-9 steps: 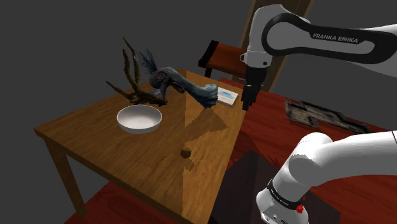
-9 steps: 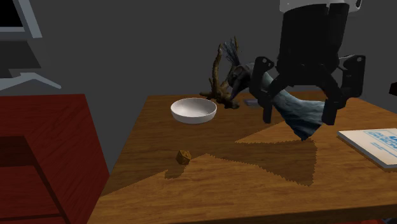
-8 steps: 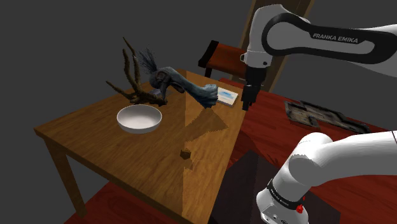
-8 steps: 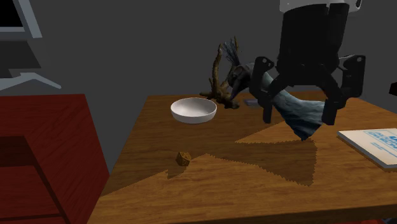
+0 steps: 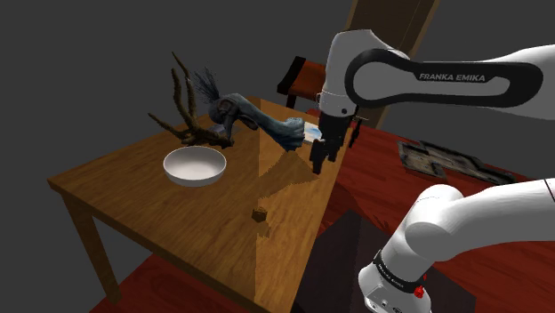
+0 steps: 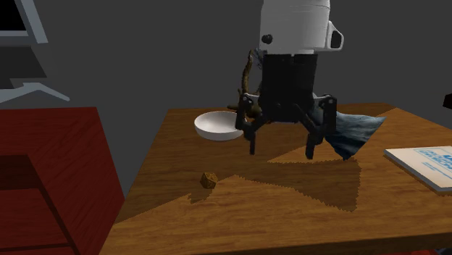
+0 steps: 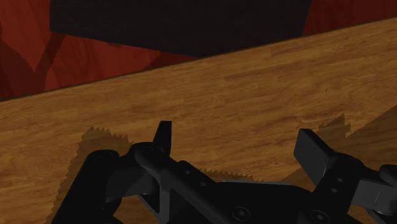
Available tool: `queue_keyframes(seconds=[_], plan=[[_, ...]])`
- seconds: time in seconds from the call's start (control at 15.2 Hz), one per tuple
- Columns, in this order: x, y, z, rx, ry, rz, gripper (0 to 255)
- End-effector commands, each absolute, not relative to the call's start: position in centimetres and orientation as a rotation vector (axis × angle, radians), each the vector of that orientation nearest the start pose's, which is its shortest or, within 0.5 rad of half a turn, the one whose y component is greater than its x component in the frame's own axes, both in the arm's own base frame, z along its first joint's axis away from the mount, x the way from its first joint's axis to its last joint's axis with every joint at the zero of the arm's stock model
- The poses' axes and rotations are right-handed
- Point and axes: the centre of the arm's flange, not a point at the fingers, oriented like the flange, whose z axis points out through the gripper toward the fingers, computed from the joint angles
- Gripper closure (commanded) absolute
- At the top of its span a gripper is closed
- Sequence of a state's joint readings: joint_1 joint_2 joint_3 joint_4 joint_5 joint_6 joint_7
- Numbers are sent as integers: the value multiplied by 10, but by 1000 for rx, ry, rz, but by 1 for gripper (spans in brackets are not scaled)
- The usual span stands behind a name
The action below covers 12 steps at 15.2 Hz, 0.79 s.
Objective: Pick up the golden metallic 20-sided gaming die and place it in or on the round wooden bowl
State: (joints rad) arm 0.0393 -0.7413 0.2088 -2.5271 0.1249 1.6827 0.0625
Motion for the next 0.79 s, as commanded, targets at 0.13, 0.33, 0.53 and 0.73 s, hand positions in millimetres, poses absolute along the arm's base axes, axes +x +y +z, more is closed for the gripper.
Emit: queue_keyframes(seconds=[0.13,0.33,0.53,0.73], plan=[[313,135,469,-3159,-92,119,0],[321,165,448,-3154,-43,81,0],[331,195,427,-3148,6,44,0],[341,224,406,-3141,55,6,0]])
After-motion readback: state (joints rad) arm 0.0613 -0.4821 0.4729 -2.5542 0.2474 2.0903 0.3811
